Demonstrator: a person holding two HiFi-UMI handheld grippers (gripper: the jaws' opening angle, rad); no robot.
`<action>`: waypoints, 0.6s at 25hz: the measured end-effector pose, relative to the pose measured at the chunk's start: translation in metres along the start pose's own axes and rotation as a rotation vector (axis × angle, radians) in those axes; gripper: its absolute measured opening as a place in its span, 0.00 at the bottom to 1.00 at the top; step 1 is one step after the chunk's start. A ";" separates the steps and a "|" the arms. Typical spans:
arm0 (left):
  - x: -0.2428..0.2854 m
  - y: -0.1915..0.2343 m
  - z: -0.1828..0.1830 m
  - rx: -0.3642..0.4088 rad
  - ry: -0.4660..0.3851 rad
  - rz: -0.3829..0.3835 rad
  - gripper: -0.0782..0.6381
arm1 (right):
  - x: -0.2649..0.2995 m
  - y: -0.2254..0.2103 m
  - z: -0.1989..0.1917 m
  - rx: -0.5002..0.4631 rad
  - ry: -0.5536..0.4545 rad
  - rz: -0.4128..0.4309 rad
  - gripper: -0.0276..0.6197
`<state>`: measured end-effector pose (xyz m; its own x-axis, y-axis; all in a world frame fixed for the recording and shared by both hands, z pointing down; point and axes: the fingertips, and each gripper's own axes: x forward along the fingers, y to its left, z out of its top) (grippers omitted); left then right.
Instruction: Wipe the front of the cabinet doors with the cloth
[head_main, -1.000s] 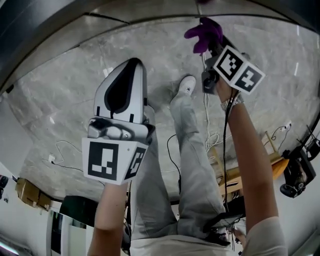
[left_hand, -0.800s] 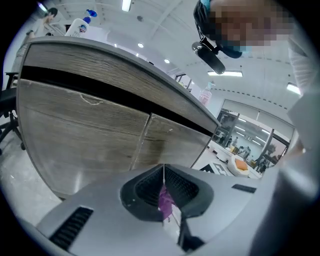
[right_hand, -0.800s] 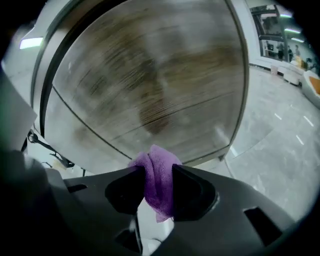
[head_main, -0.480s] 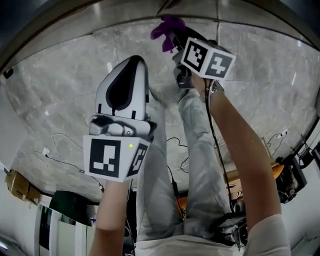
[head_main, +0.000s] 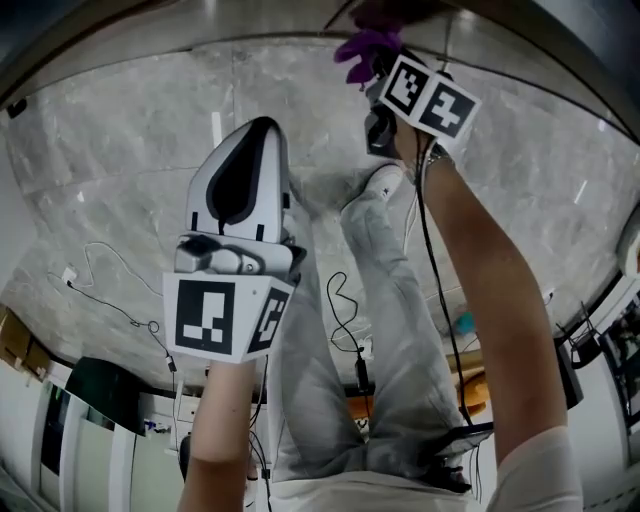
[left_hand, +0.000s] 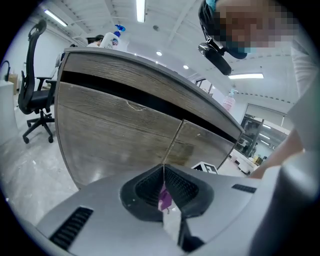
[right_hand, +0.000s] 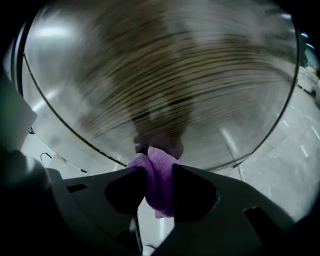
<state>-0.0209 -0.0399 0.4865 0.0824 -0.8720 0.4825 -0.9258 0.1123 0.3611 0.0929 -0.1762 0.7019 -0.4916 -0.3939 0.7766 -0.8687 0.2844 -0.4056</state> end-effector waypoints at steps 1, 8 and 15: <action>0.003 -0.007 -0.002 -0.005 -0.003 0.005 0.13 | -0.003 -0.018 0.002 -0.007 0.007 -0.018 0.25; 0.049 -0.084 -0.012 -0.018 -0.011 -0.033 0.13 | -0.039 -0.135 0.017 -0.074 0.050 -0.107 0.25; 0.095 -0.166 -0.017 0.023 0.011 -0.134 0.13 | -0.078 -0.240 0.039 -0.020 0.011 -0.211 0.25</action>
<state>0.1465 -0.1334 0.4863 0.2098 -0.8733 0.4398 -0.9143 -0.0158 0.4047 0.3372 -0.2484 0.7200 -0.2983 -0.4372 0.8484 -0.9508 0.2136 -0.2243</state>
